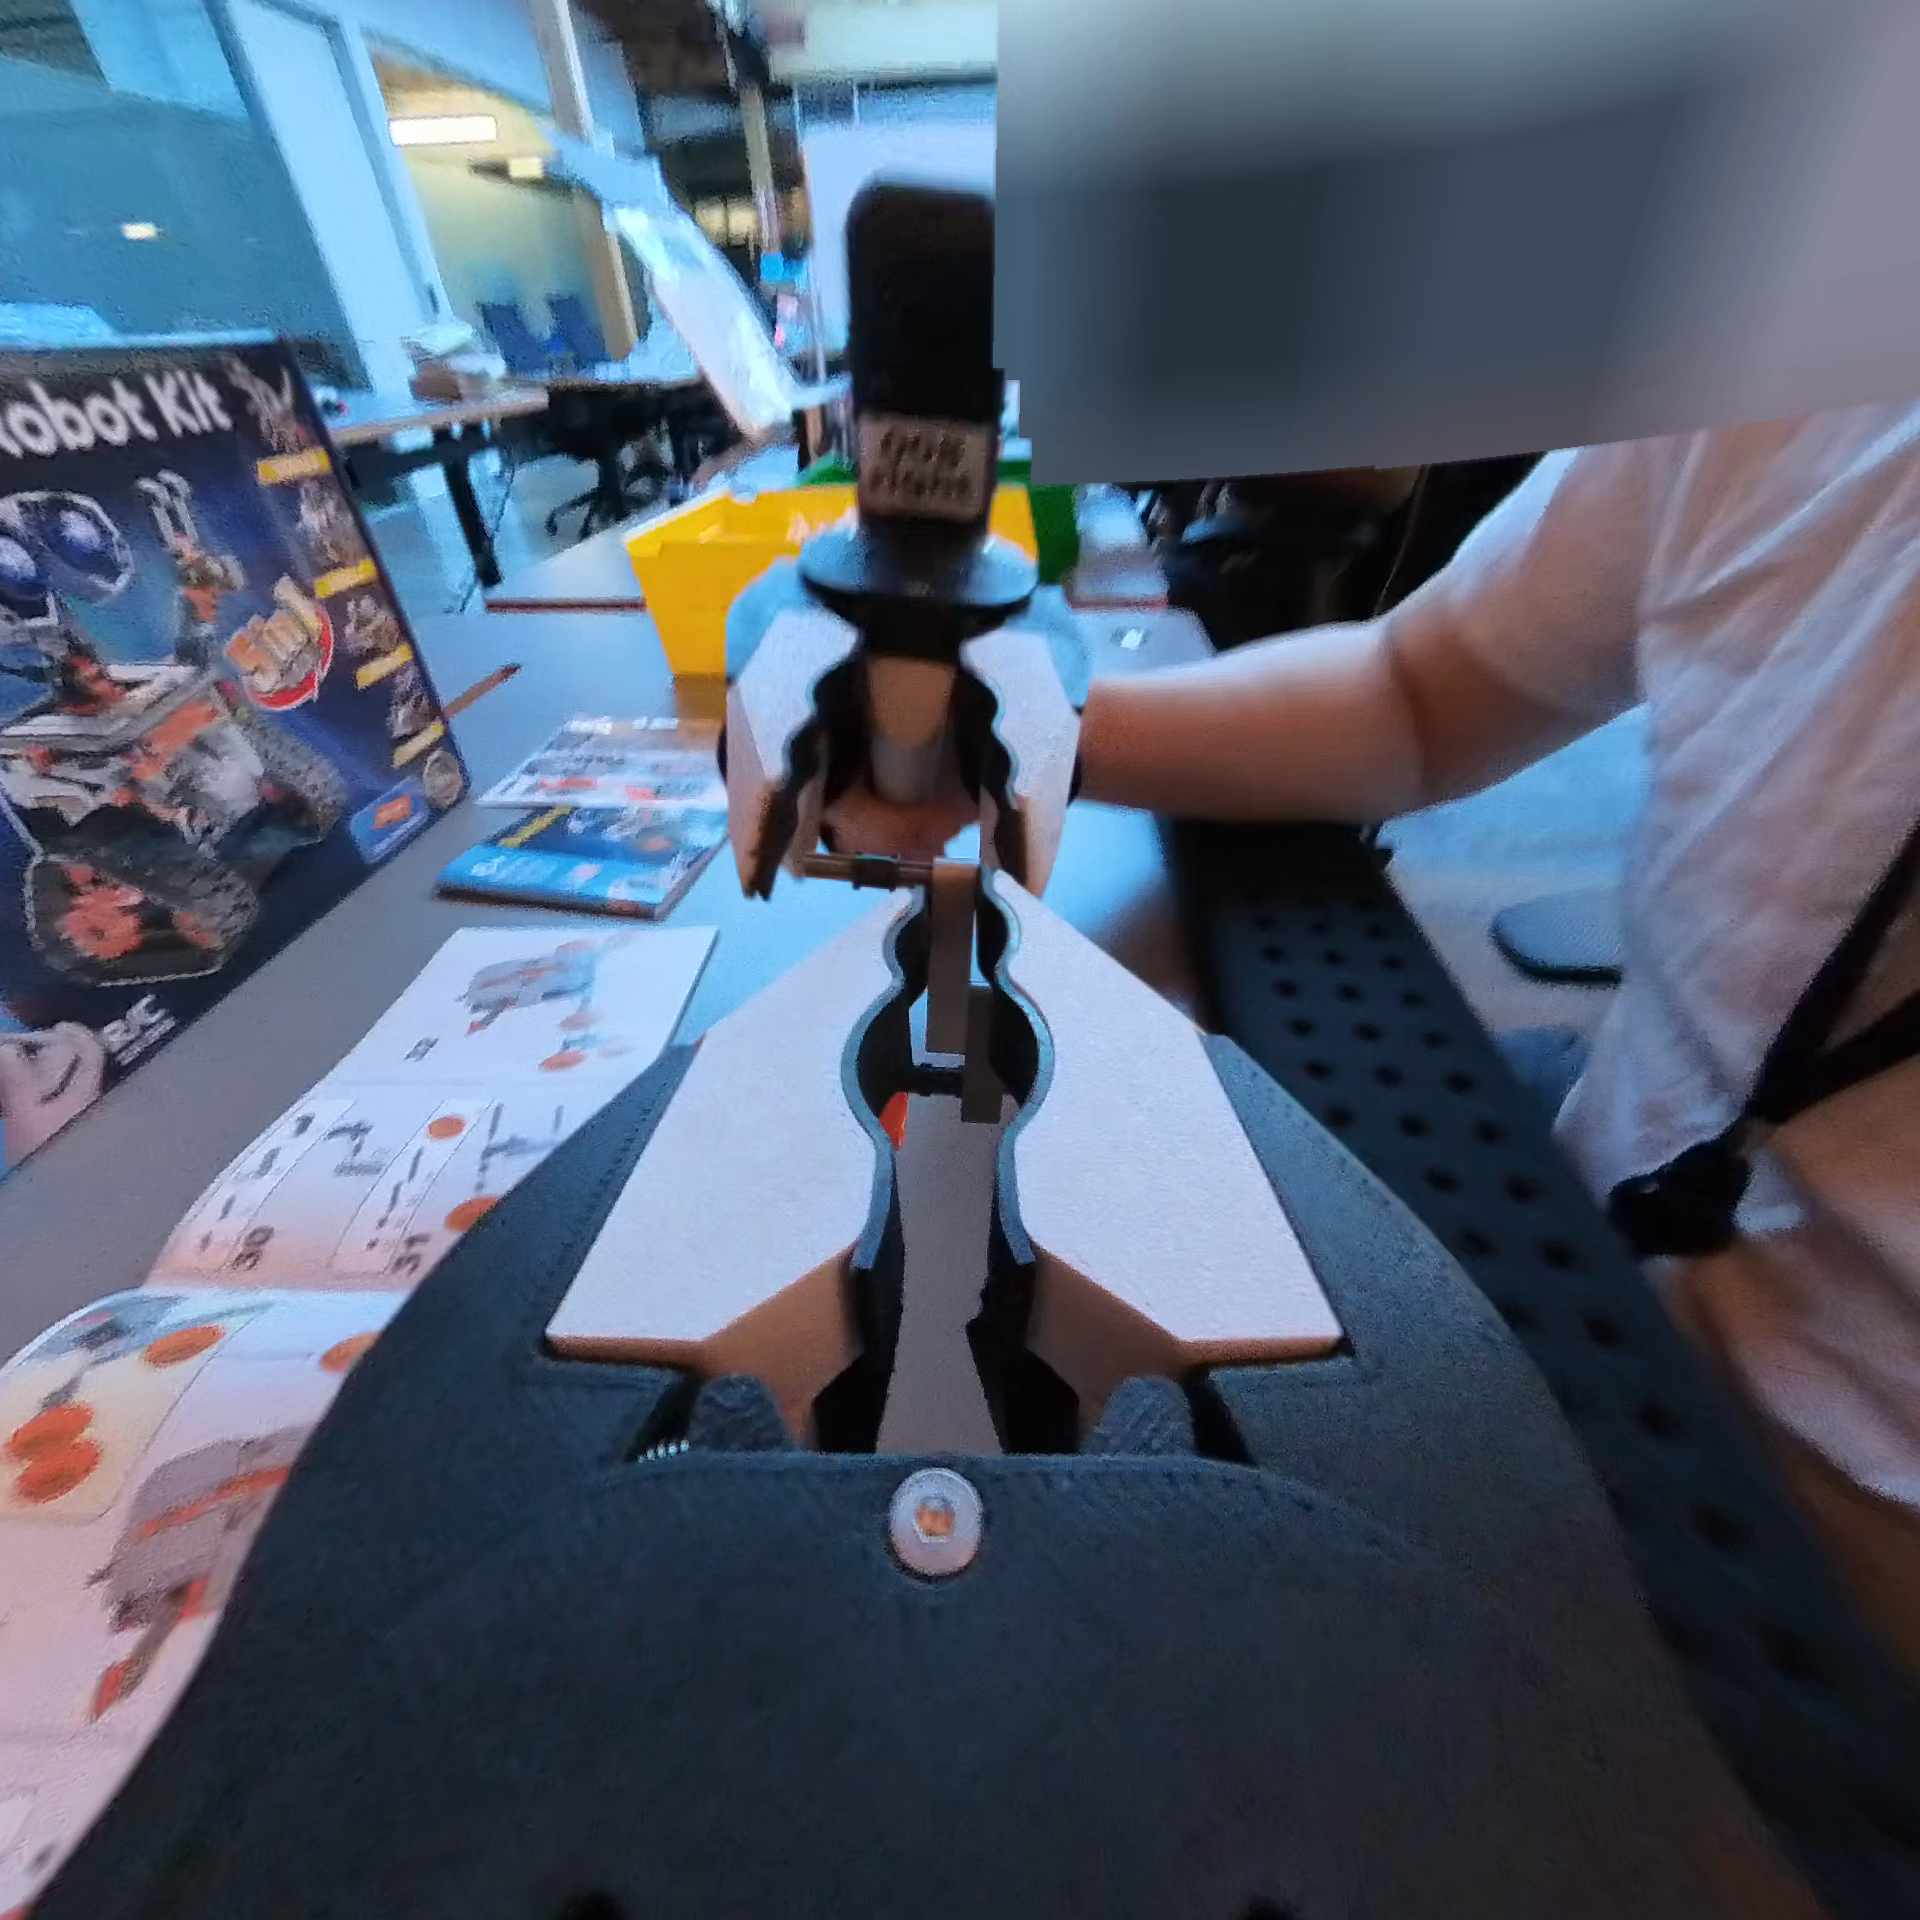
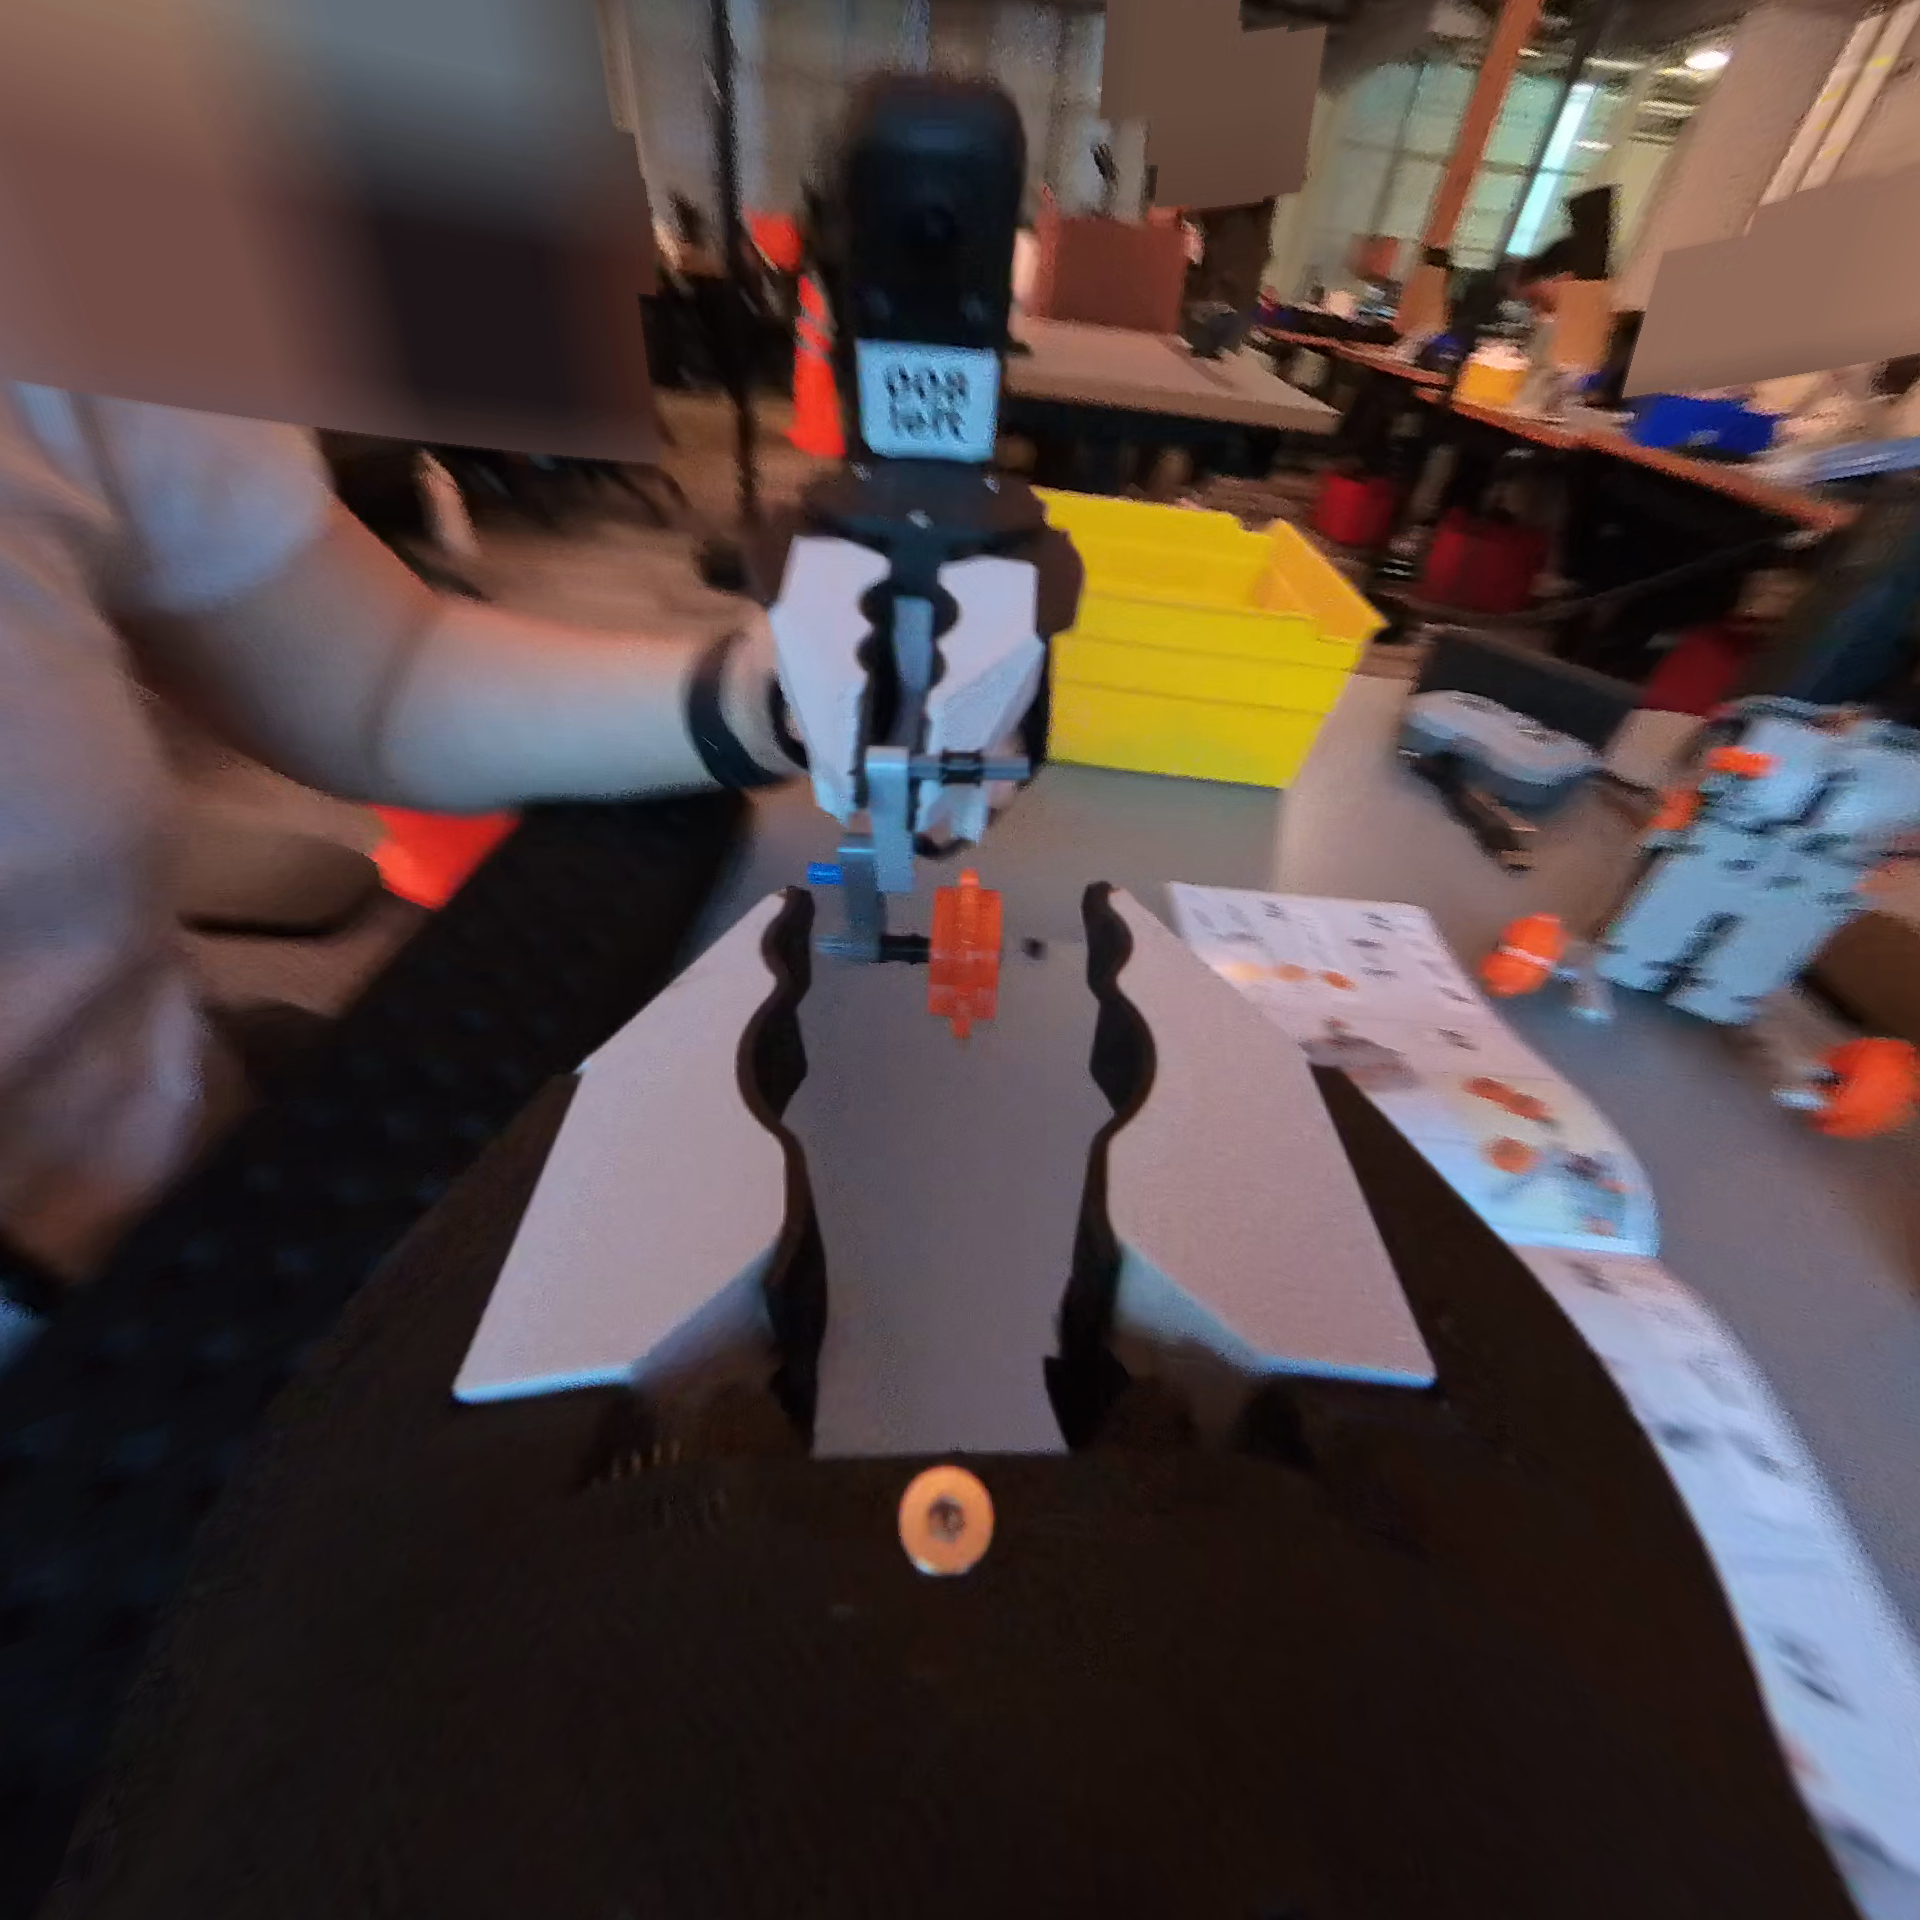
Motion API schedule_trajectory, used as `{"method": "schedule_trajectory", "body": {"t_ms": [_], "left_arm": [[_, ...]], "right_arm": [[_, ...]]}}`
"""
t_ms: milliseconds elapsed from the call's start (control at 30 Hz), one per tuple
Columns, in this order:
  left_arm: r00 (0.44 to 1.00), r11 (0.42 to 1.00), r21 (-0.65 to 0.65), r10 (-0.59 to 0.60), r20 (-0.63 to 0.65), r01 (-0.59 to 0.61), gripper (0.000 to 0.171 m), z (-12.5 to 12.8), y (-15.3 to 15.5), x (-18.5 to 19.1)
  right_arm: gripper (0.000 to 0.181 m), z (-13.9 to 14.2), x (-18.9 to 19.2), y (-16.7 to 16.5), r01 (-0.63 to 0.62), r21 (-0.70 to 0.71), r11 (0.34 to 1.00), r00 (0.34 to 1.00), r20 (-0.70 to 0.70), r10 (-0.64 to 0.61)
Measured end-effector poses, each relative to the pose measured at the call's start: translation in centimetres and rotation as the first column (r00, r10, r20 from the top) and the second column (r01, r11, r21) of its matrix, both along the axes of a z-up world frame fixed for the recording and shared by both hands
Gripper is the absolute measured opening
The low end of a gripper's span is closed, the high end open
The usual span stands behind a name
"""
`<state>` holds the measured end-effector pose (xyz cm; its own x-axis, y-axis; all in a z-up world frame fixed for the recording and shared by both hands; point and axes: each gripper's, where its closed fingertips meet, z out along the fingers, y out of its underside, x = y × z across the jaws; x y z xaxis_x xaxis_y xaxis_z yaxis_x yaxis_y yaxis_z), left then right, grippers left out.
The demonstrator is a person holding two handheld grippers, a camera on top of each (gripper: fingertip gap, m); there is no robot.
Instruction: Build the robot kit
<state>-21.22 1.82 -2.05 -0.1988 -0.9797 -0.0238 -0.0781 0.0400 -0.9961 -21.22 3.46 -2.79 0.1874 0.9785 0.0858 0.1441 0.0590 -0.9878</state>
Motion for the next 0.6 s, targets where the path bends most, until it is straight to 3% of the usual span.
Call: {"method": "schedule_trajectory", "body": {"t_ms": [67,100,200,333,433,500,600], "left_arm": [[0.994,0.996,-0.067,-0.054,0.094,0.061,0.005,1.5,-0.5,-0.4],[0.989,0.992,-0.102,-0.064,0.131,0.078,0.005,2.1,-0.5,-0.5],[0.983,0.989,-0.129,-0.048,0.175,0.071,0.004,2.5,-0.1,-0.3],[0.988,0.992,-0.121,-0.019,0.151,0.037,0.004,2.0,0.1,0.3],[0.983,0.981,-0.179,-0.039,0.180,0.071,0.004,2.5,0.0,0.4],[0.973,0.963,-0.242,-0.063,0.223,0.117,0.004,3.1,-0.1,0.3],[0.966,0.940,-0.310,-0.064,0.251,0.142,0.004,3.4,0.3,0.3]], "right_arm": [[0.062,0.6,-0.3,-0.6,-0.082,-0.119,0.990,0.993,-0.092,0.071],[0.054,0.7,-0.5,-0.5,-0.090,-0.145,0.985,0.991,-0.114,0.074],[0.031,1.4,-1.3,-0.5,-0.054,-0.093,0.994,0.989,-0.139,0.041],[0.031,1.2,-2.4,-0.9,-0.014,0.005,1.000,0.997,-0.082,0.014],[0.027,1.3,-2.5,-0.5,0.015,-0.002,1.000,0.994,-0.108,-0.015],[0.034,2.0,-1.7,-0.6,-0.015,-0.021,1.000,0.989,-0.147,0.012],[0.025,3.4,-0.4,-0.5,-0.071,-0.124,0.990,0.964,-0.264,0.036]]}}
